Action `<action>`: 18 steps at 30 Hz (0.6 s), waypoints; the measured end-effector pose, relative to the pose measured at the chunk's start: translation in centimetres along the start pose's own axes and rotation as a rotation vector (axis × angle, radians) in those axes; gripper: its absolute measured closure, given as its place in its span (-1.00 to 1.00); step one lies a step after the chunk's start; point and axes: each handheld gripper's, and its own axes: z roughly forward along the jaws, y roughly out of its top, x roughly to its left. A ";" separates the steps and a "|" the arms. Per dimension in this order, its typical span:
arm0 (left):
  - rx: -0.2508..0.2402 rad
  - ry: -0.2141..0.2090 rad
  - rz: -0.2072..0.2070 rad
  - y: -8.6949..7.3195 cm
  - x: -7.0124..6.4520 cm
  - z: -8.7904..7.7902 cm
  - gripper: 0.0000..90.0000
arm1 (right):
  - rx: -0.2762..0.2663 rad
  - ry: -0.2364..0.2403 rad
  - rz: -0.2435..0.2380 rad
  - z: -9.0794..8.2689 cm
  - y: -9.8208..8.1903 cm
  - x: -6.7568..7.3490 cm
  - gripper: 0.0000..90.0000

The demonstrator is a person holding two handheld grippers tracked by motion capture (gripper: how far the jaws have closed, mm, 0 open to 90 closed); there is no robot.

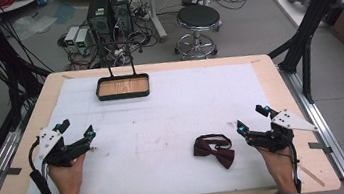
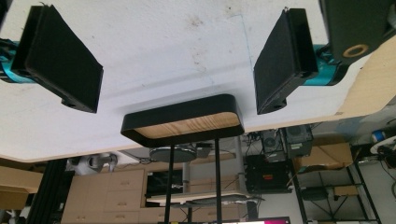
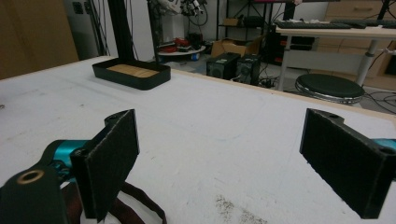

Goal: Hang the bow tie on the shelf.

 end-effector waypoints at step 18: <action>0.002 0.005 -0.005 -0.1 0.0 0.3 -0.64 | 0.035 0.130 -0.030 0.6 -0.4 0.7 -0.64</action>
